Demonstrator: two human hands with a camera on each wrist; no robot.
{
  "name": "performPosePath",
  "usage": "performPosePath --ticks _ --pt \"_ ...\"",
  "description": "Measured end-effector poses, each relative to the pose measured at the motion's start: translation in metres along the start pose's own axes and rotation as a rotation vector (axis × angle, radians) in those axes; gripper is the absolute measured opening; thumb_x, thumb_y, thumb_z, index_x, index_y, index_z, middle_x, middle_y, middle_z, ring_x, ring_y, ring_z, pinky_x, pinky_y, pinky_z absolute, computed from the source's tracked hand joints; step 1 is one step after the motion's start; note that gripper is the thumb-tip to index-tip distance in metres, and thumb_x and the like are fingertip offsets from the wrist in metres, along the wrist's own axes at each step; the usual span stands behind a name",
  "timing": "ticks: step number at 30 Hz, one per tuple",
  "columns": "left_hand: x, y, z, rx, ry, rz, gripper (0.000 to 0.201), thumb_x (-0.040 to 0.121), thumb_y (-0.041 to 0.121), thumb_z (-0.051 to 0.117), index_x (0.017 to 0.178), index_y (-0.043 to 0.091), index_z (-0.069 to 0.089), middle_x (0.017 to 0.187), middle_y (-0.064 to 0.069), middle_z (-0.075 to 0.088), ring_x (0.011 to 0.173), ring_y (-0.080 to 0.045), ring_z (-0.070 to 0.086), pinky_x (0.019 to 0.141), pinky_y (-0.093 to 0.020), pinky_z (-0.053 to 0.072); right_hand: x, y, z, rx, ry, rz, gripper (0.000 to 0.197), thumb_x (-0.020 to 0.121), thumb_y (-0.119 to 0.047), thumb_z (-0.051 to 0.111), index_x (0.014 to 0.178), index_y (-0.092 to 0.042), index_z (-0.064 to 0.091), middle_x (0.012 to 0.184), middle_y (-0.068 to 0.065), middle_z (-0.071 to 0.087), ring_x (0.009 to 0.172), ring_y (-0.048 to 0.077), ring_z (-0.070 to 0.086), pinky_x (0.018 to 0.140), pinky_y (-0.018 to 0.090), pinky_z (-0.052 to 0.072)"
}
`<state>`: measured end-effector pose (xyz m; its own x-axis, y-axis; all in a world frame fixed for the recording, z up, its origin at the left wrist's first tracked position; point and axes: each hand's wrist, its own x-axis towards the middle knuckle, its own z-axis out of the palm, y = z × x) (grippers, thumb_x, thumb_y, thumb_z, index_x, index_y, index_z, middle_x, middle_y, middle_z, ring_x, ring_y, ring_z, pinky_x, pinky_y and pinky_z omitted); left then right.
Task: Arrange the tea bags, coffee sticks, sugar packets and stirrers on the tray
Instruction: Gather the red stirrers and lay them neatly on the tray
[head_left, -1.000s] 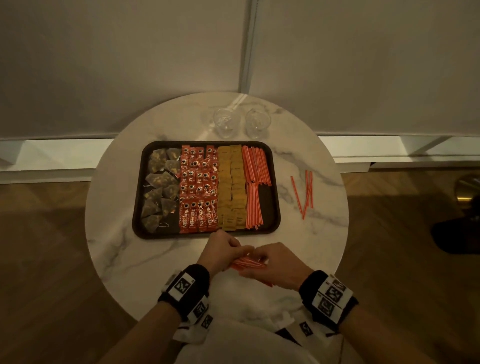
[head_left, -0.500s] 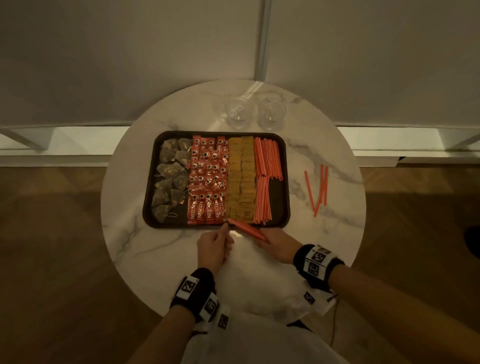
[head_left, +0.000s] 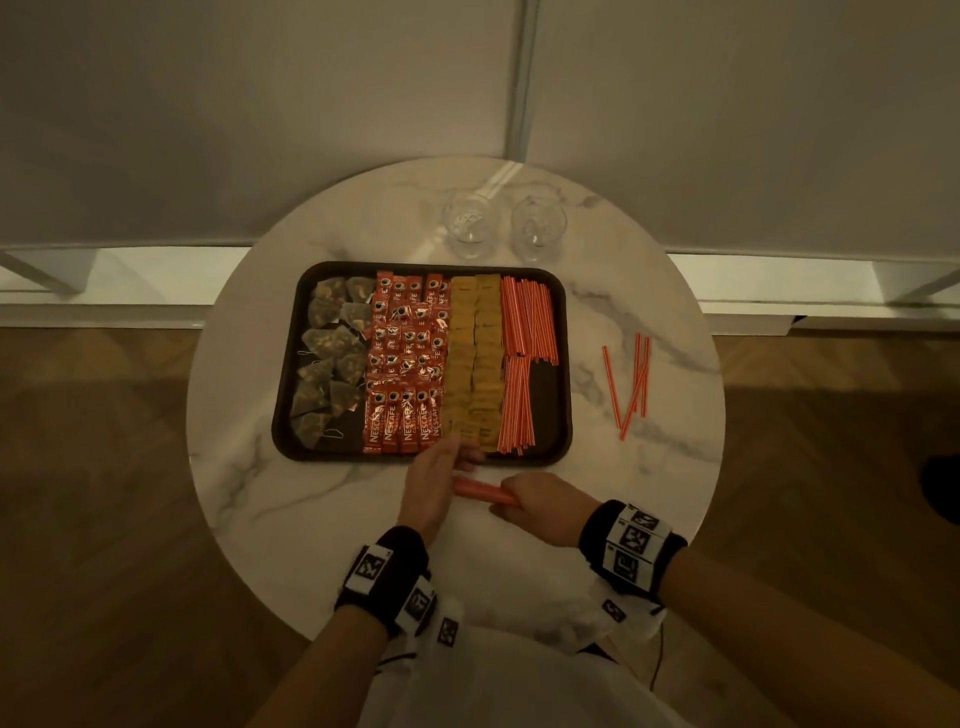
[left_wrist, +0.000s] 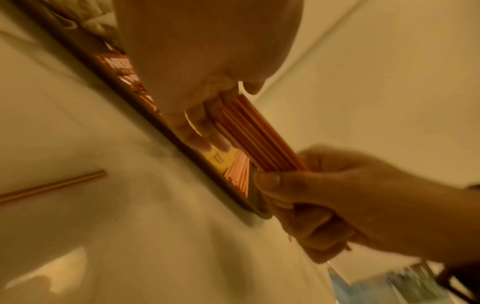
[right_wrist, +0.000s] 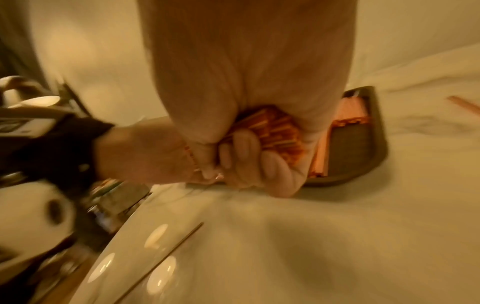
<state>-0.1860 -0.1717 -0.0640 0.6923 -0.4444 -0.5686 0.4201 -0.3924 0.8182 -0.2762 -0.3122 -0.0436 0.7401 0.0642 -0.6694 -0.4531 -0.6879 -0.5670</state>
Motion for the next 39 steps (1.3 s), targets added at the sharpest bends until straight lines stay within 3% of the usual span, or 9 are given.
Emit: performPosePath --ticks 4,7,13,16,21,26,33,37,39 --pt "-0.004 -0.015 -0.037 0.286 0.214 0.131 0.016 0.099 0.019 0.054 0.088 0.014 0.065 0.085 -0.001 0.066 0.078 -0.013 0.060 0.068 -0.023 0.042 0.019 0.026 -0.026 0.371 0.328 0.250 0.028 0.102 -0.028 0.048 0.075 -0.022 0.051 0.075 0.008 0.055 0.061 0.019 0.051 0.062 0.034 0.047" --pt "-0.013 -0.038 -0.060 0.714 0.121 0.067 0.008 0.091 0.029 0.067 0.088 0.023 0.061 0.084 0.007 0.063 0.079 -0.013 0.060 0.069 -0.023 0.044 0.040 0.042 -0.047 0.451 0.461 0.413 0.032 0.099 -0.033 0.049 0.079 -0.010 0.057 0.076 0.010 0.062 0.062 0.025 0.060 0.066 0.041 0.055" --pt "-0.031 -0.063 -0.065 1.108 -0.074 0.013 0.030 0.086 0.049 0.064 0.101 0.026 0.051 0.093 0.010 0.049 0.083 -0.011 0.051 0.068 -0.025 0.040 0.060 0.037 -0.070 0.504 0.495 0.548 0.025 0.097 -0.024 0.048 0.077 -0.010 0.053 0.083 0.017 0.070 0.073 0.036 0.070 0.073 0.050 0.061" --pt "-0.033 -0.064 -0.059 1.181 -0.091 0.046 0.025 0.089 0.045 0.060 0.099 0.024 0.051 0.092 0.010 0.046 0.079 -0.011 0.048 0.067 -0.024 0.038 0.067 0.030 -0.072 0.486 0.447 0.584 0.023 0.097 -0.014 0.048 0.077 -0.003 0.053 0.081 0.022 0.069 0.072 0.039 0.072 0.067 0.052 0.061" --pt "-0.032 -0.066 -0.057 1.229 -0.070 0.091 0.015 0.096 0.037 0.051 0.096 0.023 0.057 0.094 0.007 0.054 0.082 -0.011 0.052 0.068 -0.021 0.037 0.072 0.030 -0.069 0.270 0.435 0.547 0.021 0.093 -0.020 0.057 0.077 -0.007 0.056 0.085 0.013 0.066 0.066 0.026 0.062 0.059 0.033 0.055" --pt "-0.032 -0.066 -0.052 1.256 -0.072 0.114 0.018 0.095 0.025 0.053 0.087 0.019 0.068 0.089 0.001 0.067 0.081 -0.017 0.062 0.054 -0.024 0.028 0.068 0.026 -0.072 0.265 0.434 0.520 0.022 0.094 -0.023 0.058 0.082 -0.005 0.060 0.088 0.015 0.068 0.076 0.033 0.069 0.071 0.044 0.061" --pt "-0.035 -0.061 -0.042 1.455 -0.154 0.163 0.017 0.097 0.021 0.053 0.091 0.018 0.068 0.091 -0.001 0.068 0.085 -0.020 0.065 0.064 -0.027 0.035 0.057 0.026 -0.076 0.157 0.437 0.496 0.020 0.091 -0.027 0.058 0.083 -0.008 0.057 0.087 0.012 0.065 0.069 0.026 0.065 0.051 0.029 0.049" --pt "-0.027 -0.058 -0.034 1.669 -0.325 0.232 0.033 0.106 0.019 0.032 0.125 0.018 0.060 0.120 -0.006 0.064 0.105 -0.026 0.063 0.080 -0.032 0.043 0.034 0.048 -0.070 0.307 0.494 0.481 0.029 0.092 -0.032 0.056 0.082 -0.004 0.061 0.077 0.012 0.071 0.062 0.027 0.070 0.052 0.033 0.057" --pt "-0.021 -0.055 -0.029 1.740 -0.369 0.226 0.034 0.106 0.019 0.032 0.130 0.019 0.055 0.127 -0.005 0.060 0.112 -0.025 0.060 0.090 -0.033 0.045 0.018 0.072 -0.066 0.402 0.489 0.540 0.028 0.093 -0.027 0.056 0.086 -0.002 0.064 0.073 0.012 0.073 0.058 0.024 0.071 0.048 0.027 0.052"
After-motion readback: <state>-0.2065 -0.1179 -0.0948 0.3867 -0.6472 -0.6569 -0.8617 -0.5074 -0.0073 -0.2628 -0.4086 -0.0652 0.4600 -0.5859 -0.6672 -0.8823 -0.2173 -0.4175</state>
